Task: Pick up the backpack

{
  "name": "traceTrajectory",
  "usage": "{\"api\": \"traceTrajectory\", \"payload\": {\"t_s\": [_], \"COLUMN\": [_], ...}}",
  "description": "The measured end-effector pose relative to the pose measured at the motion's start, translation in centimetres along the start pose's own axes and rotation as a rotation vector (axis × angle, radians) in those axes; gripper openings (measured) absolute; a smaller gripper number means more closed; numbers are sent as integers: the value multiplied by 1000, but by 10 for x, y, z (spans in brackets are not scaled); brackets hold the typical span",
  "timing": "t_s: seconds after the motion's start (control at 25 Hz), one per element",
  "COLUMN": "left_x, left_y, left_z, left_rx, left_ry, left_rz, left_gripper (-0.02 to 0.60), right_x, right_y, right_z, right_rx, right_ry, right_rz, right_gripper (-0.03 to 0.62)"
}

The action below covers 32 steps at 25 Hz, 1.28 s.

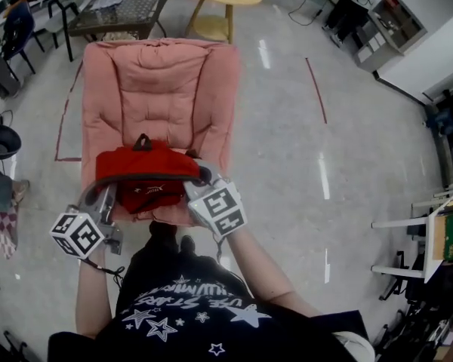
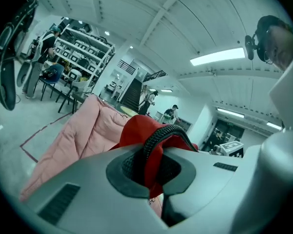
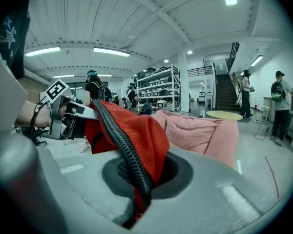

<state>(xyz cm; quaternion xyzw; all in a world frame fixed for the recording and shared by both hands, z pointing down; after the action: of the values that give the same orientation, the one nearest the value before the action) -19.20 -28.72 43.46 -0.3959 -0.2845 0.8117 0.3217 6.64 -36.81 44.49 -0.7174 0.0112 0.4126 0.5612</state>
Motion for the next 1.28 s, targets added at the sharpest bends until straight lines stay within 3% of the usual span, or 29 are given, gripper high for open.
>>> {"api": "traceTrajectory", "payload": {"t_s": [0.28,0.48,0.72,0.96,1.08,1.28], "left_x": [23,37,58,117,149,206], "left_y": [-25,-33,-45,-62,-74,-105], "left_z": [-30,-35,-31,-17,-7,12], "left_rx": [96,149,144,123,91,109], "left_ry": [-5,-44,-89,-145,-176,-256], "left_rz": [-23,-28,-40,-58,-43,-6], "left_gripper": [9,9,9,9,9,9], "right_x": [25,33,43,59,68,85], "right_y": [-18,-19,-22,-16,-26,-45], "right_z": [13,24,51,116,156,239], "right_rx": [-56,-6,-14,-15,-72,-171], "right_ry": [44,37,18,-15,-57,-87], "right_rz": [-48,-41,-49,-64,-70,-43], "right_gripper": [9,9,9,9,9,9]}}
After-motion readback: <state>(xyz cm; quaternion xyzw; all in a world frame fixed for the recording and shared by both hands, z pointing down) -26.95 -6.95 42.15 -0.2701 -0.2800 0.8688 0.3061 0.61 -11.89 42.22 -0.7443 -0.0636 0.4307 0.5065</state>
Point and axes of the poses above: the fingertips, and each gripper's own axes: x backward along the fingers, z to its left, y out of its top, the point moved 9 cm from there along x, backward along the fingers, and after that the axes turned 15 degrees about z, right-handed, at the moved point
